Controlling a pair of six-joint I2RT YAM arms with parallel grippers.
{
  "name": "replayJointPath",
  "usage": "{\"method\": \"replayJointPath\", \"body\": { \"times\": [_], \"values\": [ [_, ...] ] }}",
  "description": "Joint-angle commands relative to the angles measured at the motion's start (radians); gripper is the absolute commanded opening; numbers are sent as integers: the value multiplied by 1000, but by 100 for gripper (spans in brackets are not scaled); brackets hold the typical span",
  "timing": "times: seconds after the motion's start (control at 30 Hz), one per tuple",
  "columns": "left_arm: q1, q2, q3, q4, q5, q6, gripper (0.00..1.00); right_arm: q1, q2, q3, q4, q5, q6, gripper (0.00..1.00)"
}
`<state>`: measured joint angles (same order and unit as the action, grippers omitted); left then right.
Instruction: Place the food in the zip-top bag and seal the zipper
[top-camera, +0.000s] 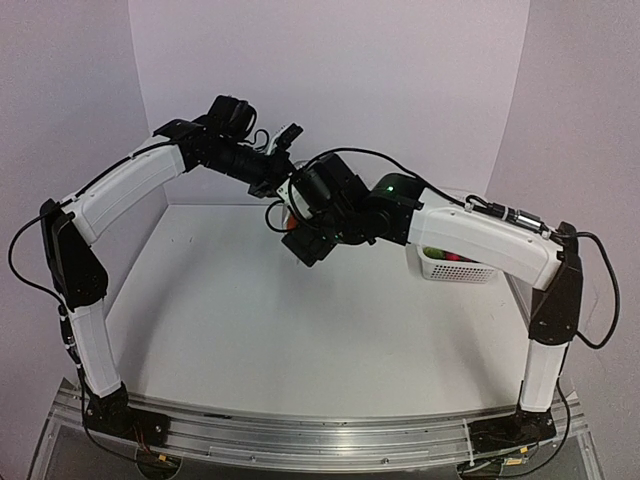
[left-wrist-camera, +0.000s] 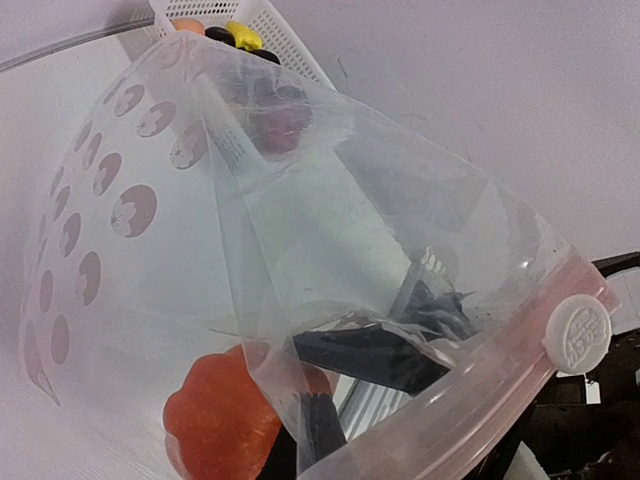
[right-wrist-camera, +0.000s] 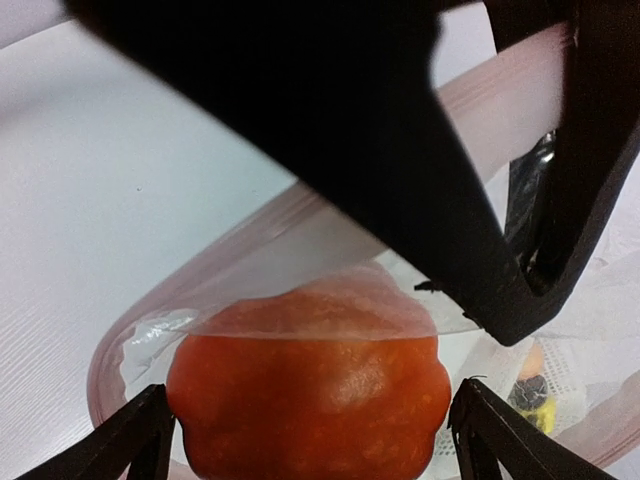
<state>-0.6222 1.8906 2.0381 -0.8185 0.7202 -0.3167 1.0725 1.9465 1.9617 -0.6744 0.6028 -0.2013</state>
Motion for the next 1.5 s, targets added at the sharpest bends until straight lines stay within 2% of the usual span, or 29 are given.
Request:
{"method": "replayJointPath", "body": {
  "times": [0.0, 0.33, 0.6, 0.7, 0.83, 1.03, 1.2, 1.33, 1.47],
  "values": [
    [8, 5, -36, -55, 19, 7, 0, -9, -43, 129, 198, 46, 50, 94],
    [61, 1, -128, -60, 10, -17, 0, -10, -154, 80, 198, -37, 73, 89],
    [62, 4, -108, -62, 13, -17, 0, -12, -172, 29, 199, -45, 129, 86],
    [62, -1, -98, -61, 5, -17, 0, -16, -205, -40, 192, 0, 295, 84],
    [62, 6, -83, -54, 1, -19, 0, -20, -193, -127, 164, -44, 554, 86],
    [62, 4, -84, -59, -5, -14, 0, -54, -156, -182, 159, -106, 739, 84],
    [62, 4, -87, -51, -3, -20, 0, -111, -92, -166, 160, -219, 819, 76],
    [62, -2, -81, -55, -13, -13, 0, -115, -60, -143, 160, -238, 818, 63],
    [63, -3, -81, -51, -16, -14, 0, -121, -27, -132, 158, -267, 829, 55]
  ]
}}
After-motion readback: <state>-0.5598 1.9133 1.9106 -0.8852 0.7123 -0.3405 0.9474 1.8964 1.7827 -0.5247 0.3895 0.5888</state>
